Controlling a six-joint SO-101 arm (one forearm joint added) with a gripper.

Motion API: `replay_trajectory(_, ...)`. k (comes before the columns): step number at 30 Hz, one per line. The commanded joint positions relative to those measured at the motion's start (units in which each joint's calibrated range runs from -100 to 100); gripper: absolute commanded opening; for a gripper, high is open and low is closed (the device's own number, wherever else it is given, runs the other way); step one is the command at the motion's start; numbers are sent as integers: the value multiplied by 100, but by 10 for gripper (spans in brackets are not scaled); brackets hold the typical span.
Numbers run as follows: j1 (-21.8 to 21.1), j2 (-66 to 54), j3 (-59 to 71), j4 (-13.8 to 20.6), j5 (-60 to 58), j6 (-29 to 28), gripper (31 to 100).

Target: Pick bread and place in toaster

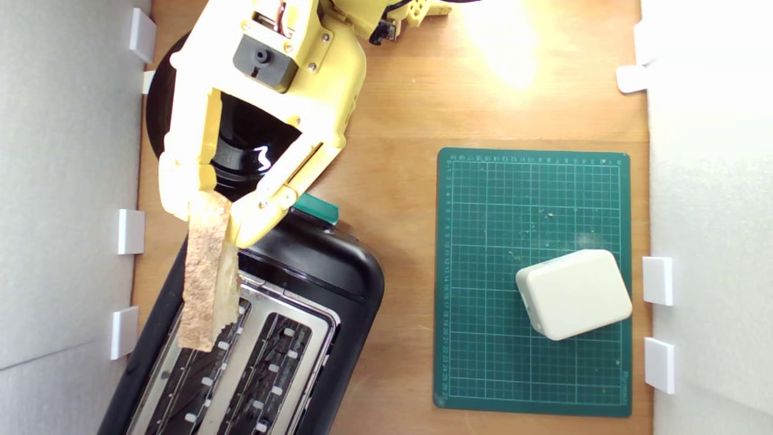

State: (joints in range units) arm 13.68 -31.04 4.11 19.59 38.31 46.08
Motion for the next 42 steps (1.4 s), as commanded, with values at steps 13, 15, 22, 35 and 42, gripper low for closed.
replay_trajectory(13,82,358,-788,54,350,145,547)
replay_trajectory(15,146,392,-788,54,359,155,547)
replay_trajectory(22,356,458,-770,-10,359,176,547)
replay_trajectory(35,300,541,-761,-37,623,134,547)
replay_trajectory(42,275,558,-761,8,623,45,547)
